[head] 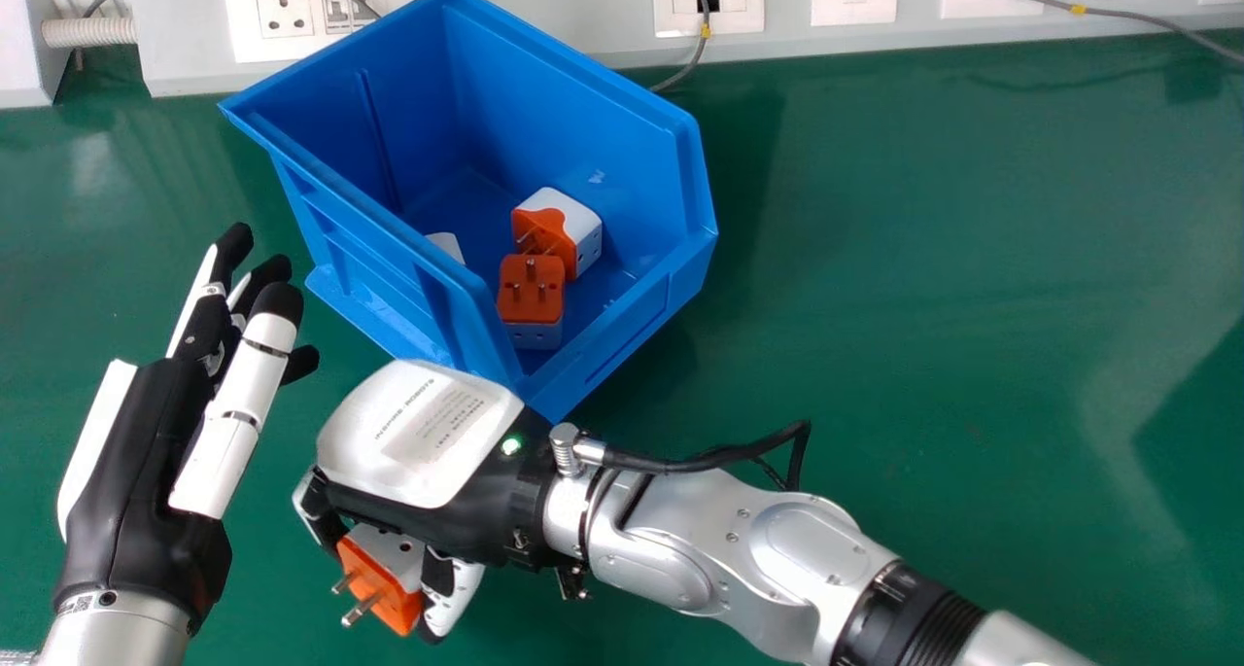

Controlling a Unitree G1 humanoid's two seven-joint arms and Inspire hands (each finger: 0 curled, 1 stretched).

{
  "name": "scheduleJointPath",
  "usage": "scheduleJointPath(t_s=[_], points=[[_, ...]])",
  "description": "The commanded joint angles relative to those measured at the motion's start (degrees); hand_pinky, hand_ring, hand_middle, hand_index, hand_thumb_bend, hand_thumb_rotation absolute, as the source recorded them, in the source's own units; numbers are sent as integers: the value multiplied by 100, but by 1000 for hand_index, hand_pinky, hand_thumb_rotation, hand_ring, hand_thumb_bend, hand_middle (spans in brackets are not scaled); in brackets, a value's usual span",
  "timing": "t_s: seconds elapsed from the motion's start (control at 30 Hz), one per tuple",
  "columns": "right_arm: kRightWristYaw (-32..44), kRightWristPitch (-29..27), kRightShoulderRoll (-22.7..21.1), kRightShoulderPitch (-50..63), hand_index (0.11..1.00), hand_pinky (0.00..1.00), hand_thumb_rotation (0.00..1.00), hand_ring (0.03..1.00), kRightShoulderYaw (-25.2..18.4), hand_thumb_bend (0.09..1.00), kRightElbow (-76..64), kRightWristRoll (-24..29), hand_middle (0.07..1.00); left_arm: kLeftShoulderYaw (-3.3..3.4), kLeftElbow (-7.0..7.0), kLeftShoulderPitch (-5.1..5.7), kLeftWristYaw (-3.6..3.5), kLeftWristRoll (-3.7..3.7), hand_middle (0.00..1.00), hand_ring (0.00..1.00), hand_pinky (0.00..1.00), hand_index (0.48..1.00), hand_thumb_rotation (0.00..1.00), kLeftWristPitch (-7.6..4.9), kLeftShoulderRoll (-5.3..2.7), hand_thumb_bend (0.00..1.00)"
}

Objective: Pick all objects and put in blue box

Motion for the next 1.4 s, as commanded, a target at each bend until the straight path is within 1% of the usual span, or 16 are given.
scheduleJointPath(t_s=[0.0, 0.03, 0.07, 0.13, 0.2, 0.23, 0.27, 0.3, 0.33, 0.37, 0.43, 0.47, 0.63, 0.8, 1.13, 1.37], points=[[-211, -89, -123, 89, 473, 86, 114, 110, -189, 514, -396, 75, 197, 60, 3, -88, -6, 1, 959, 941, 864, 984, 809, -43, 64, 394], [-239, -100, -175, 145, 473, 86, 114, 110, -227, 514, -501, 80, 197, 64, 25, -108, -5, 4, 959, 941, 864, 984, 809, -42, 73, 394], [-250, -106, -206, 183, 476, 104, 91, 124, -254, 516, -570, 81, 235, 67, 40, -121, -4, 6, 959, 941, 863, 984, 808, -41, 79, 394], [-229, -118, -353, 340, 476, 104, 91, 124, -344, 516, -879, 107, 235, 74, 61, -140, -4, 10, 959, 941, 863, 984, 808, -41, 91, 394], [-132, -135, -532, 516, 482, 127, 73, 147, -458, 517, -1244, 165, 269, 88, 105, -175, -7, 12, 958, 941, 863, 984, 806, -42, 108, 394], [-70, -136, -589, 578, 488, 177, 58, 196, -503, 513, -1374, 190, 321, 92, 121, -189, -8, 13, 958, 940, 863, 984, 805, -42, 114, 394], [-3, -132, -640, 640, 488, 177, 58, 196, -546, 513, -1500, 218, 321, 95, 135, -197, -8, 12, 958, 940, 863, 984, 805, -45, 117, 394], [71, -132, -713, 723, 484, 218, 46, 236, -608, 510, -1661, 262, 360, 98, 157, -215, -6, 15, 959, 940, 862, 983, 804, -46, 120, 394], [141, -129, -812, 844, 484, 218, 46, 236, -702, 510, -1868, 324, 360, 97, 174, -235, -1, 20, 959, 940, 862, 983, 804, -44, 121, 394], [232, -120, -930, 1008, 478, 251, 37, 269, -820, 508, -2129, 410, 391, 93, 185, -248, 4, 27, 959, 940, 862, 983, 804, -46, 118, 394], [380, -94, -1146, 1327, 478, 251, 37, 269, -1041, 508, -2600, 567, 391, 89, 214, -270, 10, 39, 959, 940, 862, 983, 804, -60, 113, 394], [446, -78, -1231, 1461, 466, 279, 29, 300, -1138, 506, -2786, 633, 415, 89, 242, -286, 10, 44, 959, 940, 862, 983, 803, -69, 113, 393], [856, 94, -1543, 2114, 484, 326, 15, 355, -1627, 503, -3731, 955, 463, 97, 359, -353, 3, 57, 958, 939, 861, 982, 801, -124, 125, 387], [1271, 339, -1699, 2612, 490, 336, 9, 381, -2023, 501, -4566, 1168, 481, 115, 461, -389, -17, 61, 958, 939, 860, 982, 800, -185, 139, 383], [1225, 272, -2099, 3111, 494, 344, 3, 407, -2860, 498, -5286, 1126, 504, 122, 545, -398, -35, 69, 959, 939, 860, 982, 798, -276, 150, 378], [896, 180, -2200, 3056, 496, 345, 2, 416, -3379, 498, -5089, 1105, 509, 107, 550, -411, -28, 80, 959, 939, 860, 982, 798, -286, 147, 376]])
